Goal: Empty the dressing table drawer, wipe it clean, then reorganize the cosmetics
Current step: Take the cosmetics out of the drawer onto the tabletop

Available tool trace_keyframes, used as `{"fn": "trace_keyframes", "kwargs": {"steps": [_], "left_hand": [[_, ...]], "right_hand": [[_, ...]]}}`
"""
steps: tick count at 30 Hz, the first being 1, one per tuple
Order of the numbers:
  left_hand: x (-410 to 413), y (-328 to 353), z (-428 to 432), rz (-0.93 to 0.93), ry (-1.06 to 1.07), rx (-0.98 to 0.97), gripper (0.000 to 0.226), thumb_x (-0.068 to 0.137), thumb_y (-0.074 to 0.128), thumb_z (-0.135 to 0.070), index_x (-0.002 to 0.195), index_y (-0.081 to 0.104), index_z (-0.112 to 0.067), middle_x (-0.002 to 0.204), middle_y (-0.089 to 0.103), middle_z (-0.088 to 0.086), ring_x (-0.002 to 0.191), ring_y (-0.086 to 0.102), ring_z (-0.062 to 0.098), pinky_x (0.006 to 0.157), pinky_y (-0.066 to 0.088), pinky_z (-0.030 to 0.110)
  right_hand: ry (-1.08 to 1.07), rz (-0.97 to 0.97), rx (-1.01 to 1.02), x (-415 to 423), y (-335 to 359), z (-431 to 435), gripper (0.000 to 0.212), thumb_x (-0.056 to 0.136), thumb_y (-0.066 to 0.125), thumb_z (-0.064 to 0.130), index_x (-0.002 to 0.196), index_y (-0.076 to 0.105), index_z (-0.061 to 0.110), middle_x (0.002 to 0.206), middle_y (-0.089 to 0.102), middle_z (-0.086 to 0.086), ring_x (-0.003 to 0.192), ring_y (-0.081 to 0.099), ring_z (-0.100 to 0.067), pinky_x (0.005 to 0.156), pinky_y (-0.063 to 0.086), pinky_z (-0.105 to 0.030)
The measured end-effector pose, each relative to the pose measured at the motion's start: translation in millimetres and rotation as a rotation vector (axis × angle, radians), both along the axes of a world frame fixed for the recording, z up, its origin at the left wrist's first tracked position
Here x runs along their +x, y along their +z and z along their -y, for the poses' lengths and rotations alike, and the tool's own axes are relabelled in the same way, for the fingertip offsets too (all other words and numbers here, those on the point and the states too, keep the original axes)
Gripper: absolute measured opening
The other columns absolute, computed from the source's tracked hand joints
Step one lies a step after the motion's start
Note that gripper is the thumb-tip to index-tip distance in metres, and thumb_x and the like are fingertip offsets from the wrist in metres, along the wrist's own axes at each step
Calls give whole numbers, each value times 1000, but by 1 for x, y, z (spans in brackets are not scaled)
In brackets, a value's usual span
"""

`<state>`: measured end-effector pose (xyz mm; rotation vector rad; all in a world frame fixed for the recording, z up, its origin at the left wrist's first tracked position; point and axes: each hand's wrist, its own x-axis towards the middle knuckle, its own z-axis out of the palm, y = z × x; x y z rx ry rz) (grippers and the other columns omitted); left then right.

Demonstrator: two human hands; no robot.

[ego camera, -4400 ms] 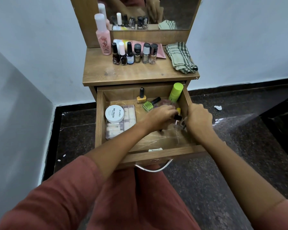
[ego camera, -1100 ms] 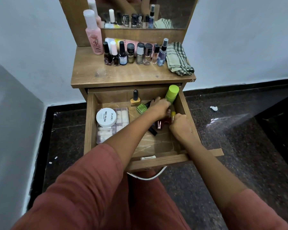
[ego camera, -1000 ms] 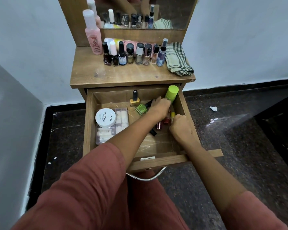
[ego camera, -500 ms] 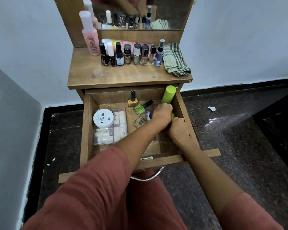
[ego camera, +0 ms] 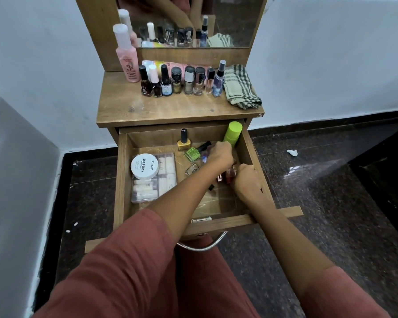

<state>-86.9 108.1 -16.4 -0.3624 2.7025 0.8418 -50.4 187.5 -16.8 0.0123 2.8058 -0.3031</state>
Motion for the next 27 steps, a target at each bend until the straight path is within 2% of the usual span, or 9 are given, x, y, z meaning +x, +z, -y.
{"fn": "trace_keyframes", "kwargs": {"steps": [5, 8, 11, 14, 16, 18, 19, 23, 27], "left_hand": [[9, 9, 14, -107, 71, 171, 15, 84, 63, -8, 98, 68, -3, 108, 66, 16, 101, 62, 30, 87, 51, 35], [19, 21, 26, -219, 123, 245, 17, 80, 68, -8, 97, 66, -5, 103, 68, 13, 97, 64, 25, 81, 52, 32], [25, 36, 39, -326, 190, 328, 24, 78, 69, -6, 101, 62, -5, 98, 68, 12, 88, 63, 19, 77, 54, 30], [27, 55, 51, -469, 258, 389, 18, 80, 66, -1, 97, 61, -5, 93, 66, 8, 72, 57, 6, 60, 50, 13], [27, 66, 60, -552, 276, 409, 17, 81, 64, 1, 97, 60, -4, 86, 60, 1, 64, 53, -1, 51, 47, 7], [24, 77, 69, -629, 269, 406, 17, 81, 63, 2, 98, 59, -3, 80, 55, -5, 57, 54, -3, 52, 46, 3], [21, 81, 73, -664, 267, 389, 18, 81, 63, 2, 99, 60, -3, 80, 55, -5, 57, 53, -3, 53, 46, 3], [2, 94, 86, -776, 258, 289, 18, 80, 65, 2, 97, 65, -3, 90, 64, 7, 67, 54, 6, 60, 49, 12], [-19, 97, 90, -782, 243, 272, 16, 82, 63, 1, 96, 64, -5, 91, 62, 2, 61, 53, 3, 56, 50, 11]], "right_hand": [[-17, -98, -107, 8, 12, -3, 20, 89, 48, -1, 105, 57, -9, 112, 59, -26, 106, 58, -39, 76, 46, -38], [-41, -152, -164, 8, 27, -4, 21, 87, 58, 9, 101, 58, -7, 108, 59, -24, 102, 58, -41, 82, 48, -40], [-67, -203, -244, 1, 39, -3, 18, 83, 60, 7, 96, 63, -6, 100, 65, -24, 95, 63, -40, 81, 51, -42], [-36, -234, -378, -8, 59, -1, 12, 76, 67, 7, 81, 64, -3, 88, 71, -19, 83, 65, -28, 73, 49, -33], [29, -275, -442, -13, 77, 4, 13, 76, 67, 6, 86, 66, -1, 82, 68, -10, 72, 58, -20, 69, 43, -28], [107, -328, -473, -18, 95, 12, 16, 79, 62, 3, 93, 66, -3, 71, 62, 0, 61, 52, -7, 67, 40, -25], [134, -365, -489, -21, 102, 17, 16, 79, 60, 2, 93, 66, -4, 70, 63, 0, 61, 53, -7, 67, 42, -26], [168, -526, -542, -43, 119, 36, 24, 78, 61, 3, 101, 67, 1, 96, 69, -15, 90, 63, -27, 80, 52, -41], [181, -576, -535, -71, 124, 52, 21, 80, 59, 4, 99, 66, 2, 97, 69, -17, 92, 63, -29, 79, 52, -40]]}}
